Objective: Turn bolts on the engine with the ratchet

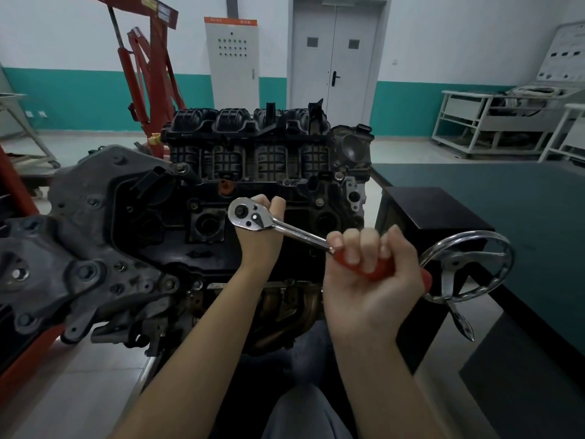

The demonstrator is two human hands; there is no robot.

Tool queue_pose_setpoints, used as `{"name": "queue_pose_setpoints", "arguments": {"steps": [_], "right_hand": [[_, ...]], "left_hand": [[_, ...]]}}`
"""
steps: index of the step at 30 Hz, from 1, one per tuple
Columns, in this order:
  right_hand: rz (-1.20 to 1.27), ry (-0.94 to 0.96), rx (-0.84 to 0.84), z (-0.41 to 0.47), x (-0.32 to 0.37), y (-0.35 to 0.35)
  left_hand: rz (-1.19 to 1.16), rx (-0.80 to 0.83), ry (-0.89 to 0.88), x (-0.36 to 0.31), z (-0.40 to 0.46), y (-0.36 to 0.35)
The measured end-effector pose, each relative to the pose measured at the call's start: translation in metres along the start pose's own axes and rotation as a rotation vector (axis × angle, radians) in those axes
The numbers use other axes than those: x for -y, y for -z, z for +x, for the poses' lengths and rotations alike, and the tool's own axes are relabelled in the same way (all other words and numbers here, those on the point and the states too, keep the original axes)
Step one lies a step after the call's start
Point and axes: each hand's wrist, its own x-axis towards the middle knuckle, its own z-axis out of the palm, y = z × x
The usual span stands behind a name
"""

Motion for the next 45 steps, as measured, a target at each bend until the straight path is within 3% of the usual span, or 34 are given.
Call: {"name": "queue_pose_setpoints", "arguments": {"steps": [4, 12, 18, 24, 30, 34, 41, 45], "right_hand": [[-0.072, -0.033, 0.047, 0.027, 0.010, -0.014], [-0.273, -0.289, 0.043, 0.098, 0.019, -0.056], [-0.032, -0.024, -0.083, 0.038, 0.005, -0.017], [-0.023, -0.002, -0.040, 0.018, 0.001, -0.009], [-0.237, -0.214, 0.033, 0.088, 0.015, -0.045], [-0.310, -0.339, 0.061, 0.107, 0.018, -0.057], [-0.061, -0.019, -0.050, 0.028, 0.010, -0.011], [-0.013, -0.002, -0.072, 0.014, 0.007, -0.003]], "left_hand": [[0.037, 0.030, 0.033, 0.001, 0.005, 0.000], [0.083, 0.087, 0.127, -0.002, 0.003, 0.000], [0.061, 0.067, 0.087, -0.004, 0.008, 0.000], [0.057, 0.075, 0.059, -0.001, 0.008, 0.002], [0.074, 0.086, 0.130, -0.004, 0.008, 0.002], [0.144, 0.184, 0.120, -0.002, 0.003, 0.006], [0.025, 0.058, 0.057, -0.009, 0.003, 0.000], [0.021, 0.051, 0.034, -0.007, 0.001, -0.004]]}}
